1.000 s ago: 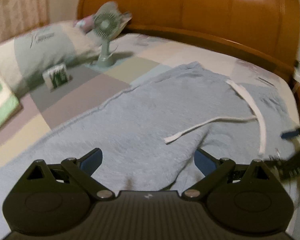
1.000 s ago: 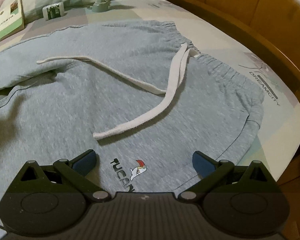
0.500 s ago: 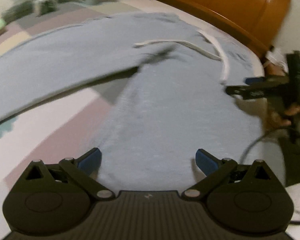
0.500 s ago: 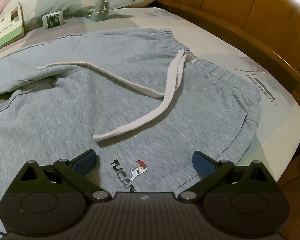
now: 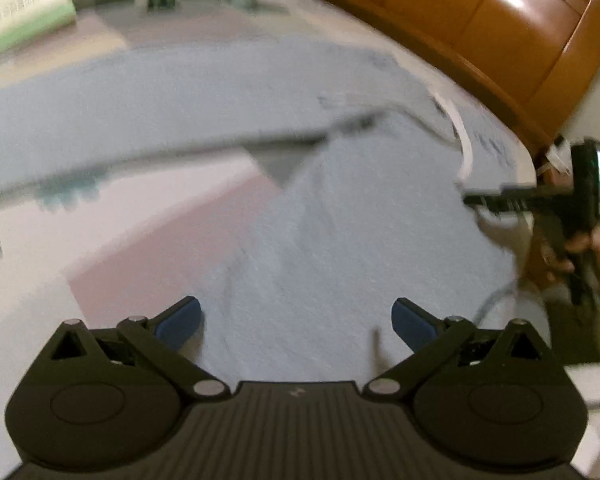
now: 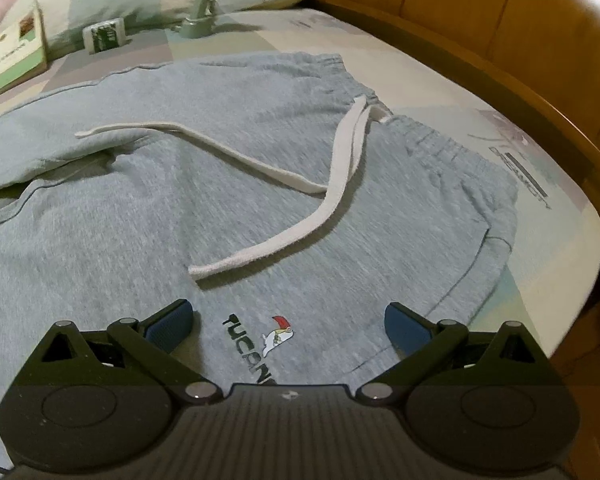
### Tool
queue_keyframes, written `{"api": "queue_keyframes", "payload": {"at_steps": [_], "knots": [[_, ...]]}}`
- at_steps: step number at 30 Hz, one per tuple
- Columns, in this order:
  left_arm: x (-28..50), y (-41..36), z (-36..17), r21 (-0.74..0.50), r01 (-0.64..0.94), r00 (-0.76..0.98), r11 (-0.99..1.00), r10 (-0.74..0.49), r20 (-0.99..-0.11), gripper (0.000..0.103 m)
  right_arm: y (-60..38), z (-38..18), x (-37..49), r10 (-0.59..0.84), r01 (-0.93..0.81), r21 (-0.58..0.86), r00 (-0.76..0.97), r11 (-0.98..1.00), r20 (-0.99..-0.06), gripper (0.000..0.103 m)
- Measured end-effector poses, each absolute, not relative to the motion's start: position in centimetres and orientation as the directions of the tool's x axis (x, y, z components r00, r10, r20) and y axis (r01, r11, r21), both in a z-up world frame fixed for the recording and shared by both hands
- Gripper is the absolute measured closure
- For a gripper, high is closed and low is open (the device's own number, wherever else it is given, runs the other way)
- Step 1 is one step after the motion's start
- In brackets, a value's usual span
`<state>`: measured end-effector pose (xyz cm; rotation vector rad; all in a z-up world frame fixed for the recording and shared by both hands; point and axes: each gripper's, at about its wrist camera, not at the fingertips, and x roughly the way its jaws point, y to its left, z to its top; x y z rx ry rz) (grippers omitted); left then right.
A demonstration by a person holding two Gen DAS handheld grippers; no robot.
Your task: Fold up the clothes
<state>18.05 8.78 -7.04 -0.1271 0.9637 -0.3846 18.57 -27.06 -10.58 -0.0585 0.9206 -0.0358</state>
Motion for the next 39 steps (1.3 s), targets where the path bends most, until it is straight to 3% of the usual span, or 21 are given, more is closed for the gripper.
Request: {"api": "queue_keyframes", "payload": {"at_steps": [6, 12, 17, 19, 21, 28, 36, 39], "knots": [[25.2, 7.8, -3.4, -0.153, 0.277, 0.652, 0.949, -0.303, -0.695, 0.002, -24.2, -8.8, 18.8, 0.012, -0.076, -0.043, 0.608, 0.996, -0.794, 0.0], [35.8, 6.5, -4.3, -0.221, 0.244, 0.659, 0.944, -0.329, -0.676, 0.002, -22.8, -7.8, 18.5, 0.032, -0.132, -0.066, 0.627, 0.989, -0.779, 0.0], [41.9, 7.1, -8.4, -0.351, 0.192, 0.599, 0.917, -0.393, -0.698, 0.002, -23.9, -7.7, 18.3, 0.031, -0.109, -0.047, 0.626, 0.993, -0.779, 0.0], [43.4, 7.8, -10.0, -0.359, 0.121, 0.582, 0.925, -0.359, -0.73, 0.002, -24.6, -7.9, 18.3, 0.027, -0.093, -0.04, 0.622, 0.995, -0.782, 0.0], [44.1, 8.6, -10.8, -0.353, 0.121, 0.624, 0.928, -0.348, -0.699, 0.002, -25.3, -8.1, 18.3, 0.025, -0.079, -0.031, 0.619, 0.996, -0.785, 0.0], [46.2, 9.0, -9.7, -0.277, 0.044, 0.644, 0.96, -0.239, -0.727, 0.002, -26.0, -8.8, 18.6, 0.043, -0.061, 0.008, 0.607, 0.998, -0.794, 0.0], [41.9, 4.6, -7.3, -0.297, 0.293, 0.626, 0.909, -0.417, -0.659, 0.002, -24.0, -10.1, 18.5, 0.061, -0.121, -0.014, 0.587, 0.992, -0.807, 0.0], [42.9, 2.0, -7.8, -0.247, 0.334, 0.616, 0.91, -0.409, -0.673, 0.002, -23.1, -10.7, 18.2, 0.032, -0.138, -0.06, 0.585, 0.989, -0.811, 0.0]]}}
